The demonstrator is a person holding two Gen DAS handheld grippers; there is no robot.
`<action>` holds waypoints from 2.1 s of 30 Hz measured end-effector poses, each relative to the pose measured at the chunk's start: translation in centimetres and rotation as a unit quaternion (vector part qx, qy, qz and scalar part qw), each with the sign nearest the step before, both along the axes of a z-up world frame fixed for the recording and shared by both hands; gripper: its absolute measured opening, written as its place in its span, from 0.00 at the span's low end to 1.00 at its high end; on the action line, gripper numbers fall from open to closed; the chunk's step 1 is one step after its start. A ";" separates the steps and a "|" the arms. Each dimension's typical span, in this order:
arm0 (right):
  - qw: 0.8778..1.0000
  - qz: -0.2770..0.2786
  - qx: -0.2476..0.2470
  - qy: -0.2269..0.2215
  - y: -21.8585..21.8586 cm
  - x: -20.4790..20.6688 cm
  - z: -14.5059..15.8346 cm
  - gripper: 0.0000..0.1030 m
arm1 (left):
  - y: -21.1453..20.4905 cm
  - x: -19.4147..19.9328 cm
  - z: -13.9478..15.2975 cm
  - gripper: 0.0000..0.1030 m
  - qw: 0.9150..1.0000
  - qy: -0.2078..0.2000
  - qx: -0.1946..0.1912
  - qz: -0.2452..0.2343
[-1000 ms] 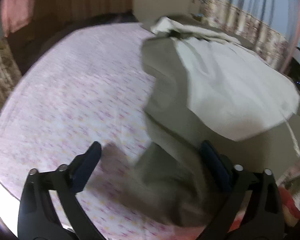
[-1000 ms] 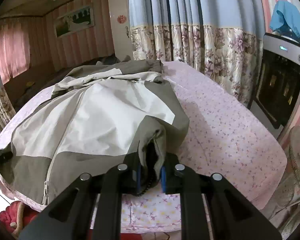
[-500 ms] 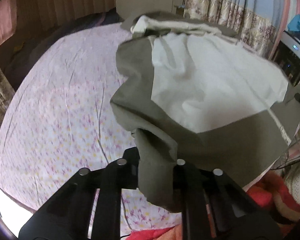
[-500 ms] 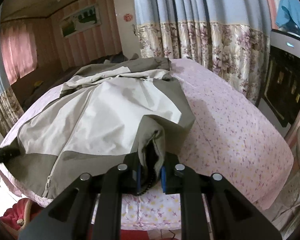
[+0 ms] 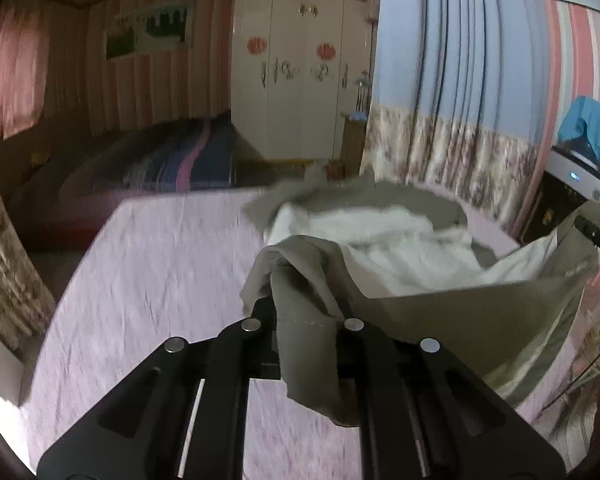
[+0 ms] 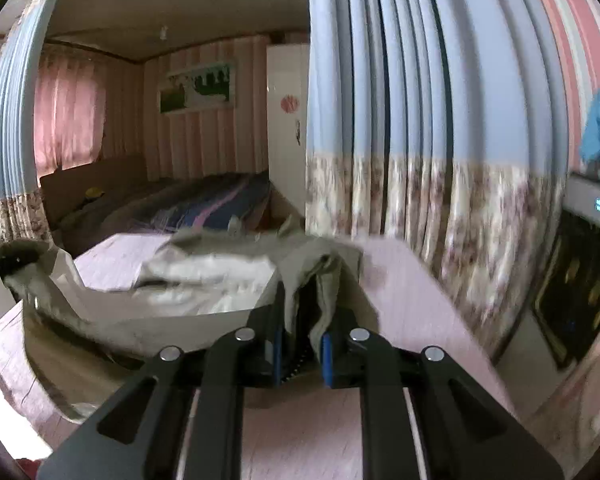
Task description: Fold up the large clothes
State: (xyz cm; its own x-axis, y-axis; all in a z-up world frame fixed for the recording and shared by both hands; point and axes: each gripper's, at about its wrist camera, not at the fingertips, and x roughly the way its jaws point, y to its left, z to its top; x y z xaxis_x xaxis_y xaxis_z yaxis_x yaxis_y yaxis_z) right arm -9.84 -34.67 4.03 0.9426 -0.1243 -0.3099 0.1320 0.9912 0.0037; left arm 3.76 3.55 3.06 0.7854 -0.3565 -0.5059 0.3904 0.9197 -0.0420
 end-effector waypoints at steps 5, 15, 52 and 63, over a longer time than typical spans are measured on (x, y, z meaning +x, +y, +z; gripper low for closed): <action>1.000 -0.002 -0.014 0.007 -1.8 7.8 4.7 0.14 | -2.2 5.6 4.3 0.08 1.000 -0.028 0.012 0.003; 0.993 -0.030 -0.028 0.108 -5.2 25.5 5.0 0.14 | -8.5 21.5 4.6 0.09 0.996 -0.001 0.090 0.011; 0.976 -0.001 0.088 0.198 -13.0 31.0 -8.0 0.78 | -5.4 30.1 -3.0 0.97 0.995 0.068 0.079 -0.010; 0.966 -0.005 0.034 0.255 -10.4 32.4 -12.2 0.07 | -7.5 28.8 -9.3 0.91 0.988 0.114 0.084 -0.063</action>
